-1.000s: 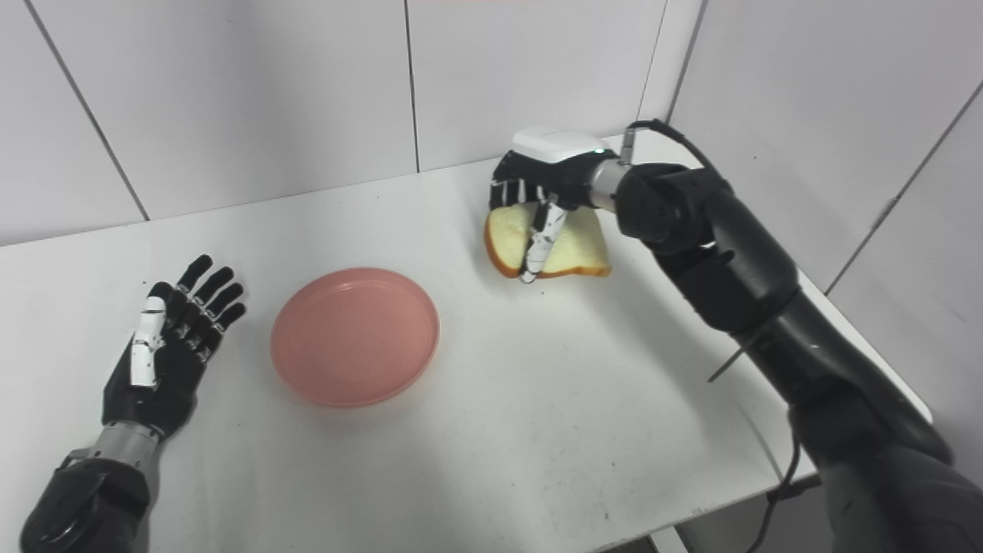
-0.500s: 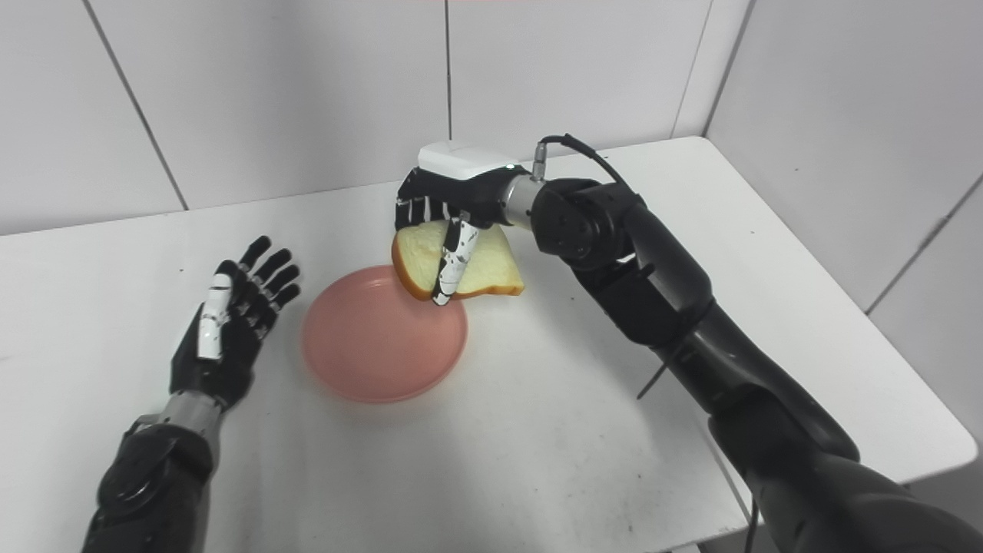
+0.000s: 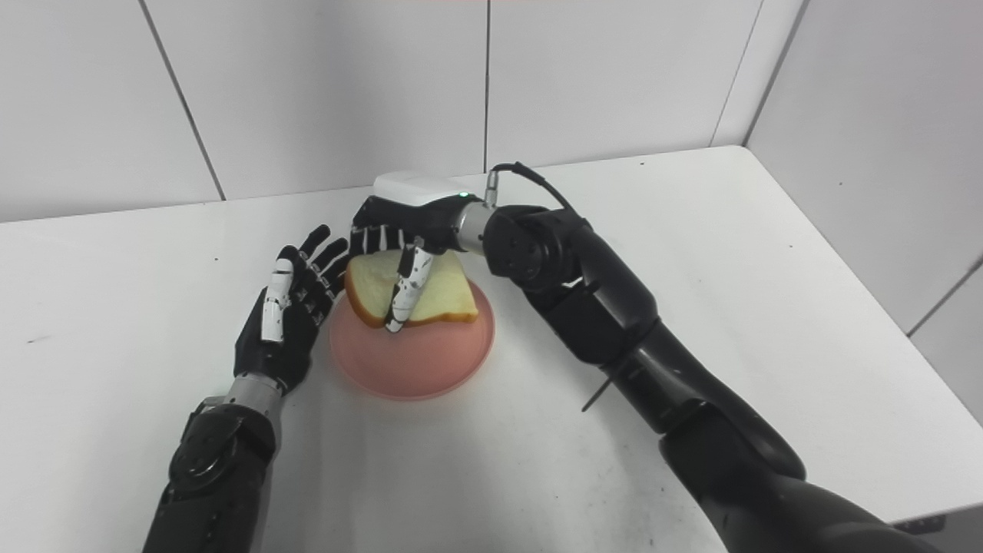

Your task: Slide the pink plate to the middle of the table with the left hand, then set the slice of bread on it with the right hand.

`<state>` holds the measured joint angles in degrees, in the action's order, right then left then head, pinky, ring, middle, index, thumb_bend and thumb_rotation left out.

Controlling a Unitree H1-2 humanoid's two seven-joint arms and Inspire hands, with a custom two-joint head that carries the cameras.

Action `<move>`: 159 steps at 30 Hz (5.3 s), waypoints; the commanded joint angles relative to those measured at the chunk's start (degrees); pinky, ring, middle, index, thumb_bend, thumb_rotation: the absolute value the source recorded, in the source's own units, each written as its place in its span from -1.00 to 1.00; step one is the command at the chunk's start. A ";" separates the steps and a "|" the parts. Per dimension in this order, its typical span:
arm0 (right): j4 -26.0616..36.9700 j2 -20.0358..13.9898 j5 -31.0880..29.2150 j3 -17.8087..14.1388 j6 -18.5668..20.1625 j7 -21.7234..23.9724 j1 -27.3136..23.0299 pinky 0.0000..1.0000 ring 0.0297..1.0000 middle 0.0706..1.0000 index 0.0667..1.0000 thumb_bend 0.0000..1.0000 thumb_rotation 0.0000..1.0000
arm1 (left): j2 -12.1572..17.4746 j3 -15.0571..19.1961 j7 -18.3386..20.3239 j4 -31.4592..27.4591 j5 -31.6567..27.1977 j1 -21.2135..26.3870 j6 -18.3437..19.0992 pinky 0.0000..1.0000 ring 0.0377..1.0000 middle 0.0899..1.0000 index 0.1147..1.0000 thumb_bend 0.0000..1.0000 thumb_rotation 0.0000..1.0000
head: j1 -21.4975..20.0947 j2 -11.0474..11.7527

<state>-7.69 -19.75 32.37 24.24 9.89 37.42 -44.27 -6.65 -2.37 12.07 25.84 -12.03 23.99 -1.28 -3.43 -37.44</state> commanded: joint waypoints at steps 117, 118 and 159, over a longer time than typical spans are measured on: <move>21.73 9.11 -17.49 -25.32 5.06 -23.53 34.05 0.89 0.99 1.00 1.00 0.15 1.00 | 2.93 -1.57 -0.53 -1.54 3.39 -7.64 0.81 0.89 0.86 0.83 0.84 -0.04 1.00 | 0.11 2.67; 21.55 10.06 -18.71 -25.83 4.57 -24.40 35.00 0.91 0.99 1.00 1.00 0.15 1.00 | 2.83 -1.65 -0.70 -2.05 3.56 -8.03 0.37 0.87 0.85 0.83 0.83 -0.05 1.00 | 0.19 2.70; 6.20 17.21 -39.02 -27.50 -11.82 -31.92 44.33 0.98 0.96 0.98 0.97 -0.14 1.00 | 2.38 -6.24 -1.85 -14.63 9.14 -20.01 3.51 1.00 1.00 1.00 1.00 -0.10 1.00 | 3.98 2.87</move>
<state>2.12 -2.56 -5.85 -3.36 -0.46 4.72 -1.97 -4.73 -8.40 10.19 8.72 -2.82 8.69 -0.75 0.53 -34.63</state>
